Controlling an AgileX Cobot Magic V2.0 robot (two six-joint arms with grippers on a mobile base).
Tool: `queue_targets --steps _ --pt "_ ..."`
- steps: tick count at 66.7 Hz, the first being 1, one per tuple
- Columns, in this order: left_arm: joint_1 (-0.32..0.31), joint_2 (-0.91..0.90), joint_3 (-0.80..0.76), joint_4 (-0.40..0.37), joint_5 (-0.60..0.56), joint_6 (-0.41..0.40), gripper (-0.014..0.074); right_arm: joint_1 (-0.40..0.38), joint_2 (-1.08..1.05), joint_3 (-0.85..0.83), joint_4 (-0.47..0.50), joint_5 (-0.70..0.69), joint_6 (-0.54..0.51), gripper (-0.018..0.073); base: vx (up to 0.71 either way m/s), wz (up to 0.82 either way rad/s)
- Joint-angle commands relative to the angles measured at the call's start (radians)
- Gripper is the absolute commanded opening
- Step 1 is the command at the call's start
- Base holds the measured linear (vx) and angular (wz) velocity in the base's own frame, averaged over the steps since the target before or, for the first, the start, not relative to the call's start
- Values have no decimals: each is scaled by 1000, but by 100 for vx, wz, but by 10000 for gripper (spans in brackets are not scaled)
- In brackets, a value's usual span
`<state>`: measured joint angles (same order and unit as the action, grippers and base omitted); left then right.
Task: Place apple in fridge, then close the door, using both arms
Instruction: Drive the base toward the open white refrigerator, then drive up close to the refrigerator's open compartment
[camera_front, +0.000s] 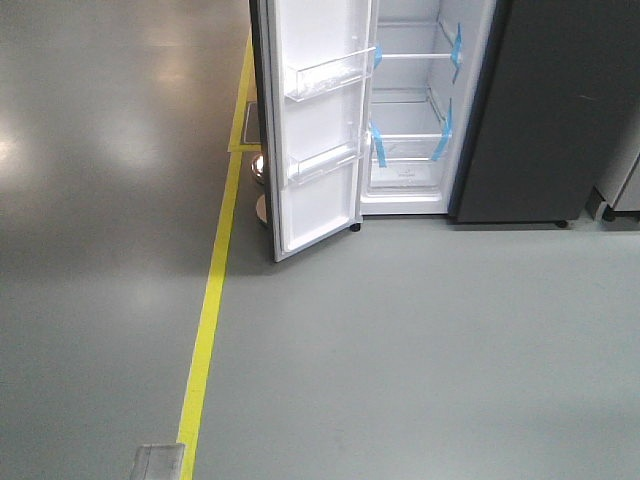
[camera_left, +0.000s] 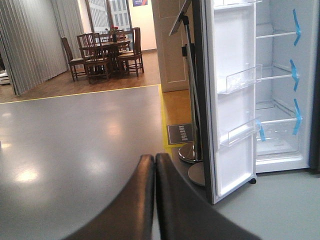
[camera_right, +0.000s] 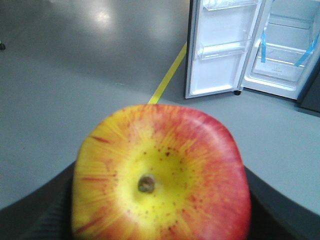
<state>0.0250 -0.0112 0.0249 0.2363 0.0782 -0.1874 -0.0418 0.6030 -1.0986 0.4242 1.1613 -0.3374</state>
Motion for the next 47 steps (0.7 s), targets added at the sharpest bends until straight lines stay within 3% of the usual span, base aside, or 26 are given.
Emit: queue_targets --steps 1,47 --pt "-6 -15 28 -8 -70 -4 -6 -4 8 -23 25 -66 -7 78 21 2" --pt "-6 -15 28 -8 -70 -4 -6 -4 8 -23 25 -66 -7 78 21 3"
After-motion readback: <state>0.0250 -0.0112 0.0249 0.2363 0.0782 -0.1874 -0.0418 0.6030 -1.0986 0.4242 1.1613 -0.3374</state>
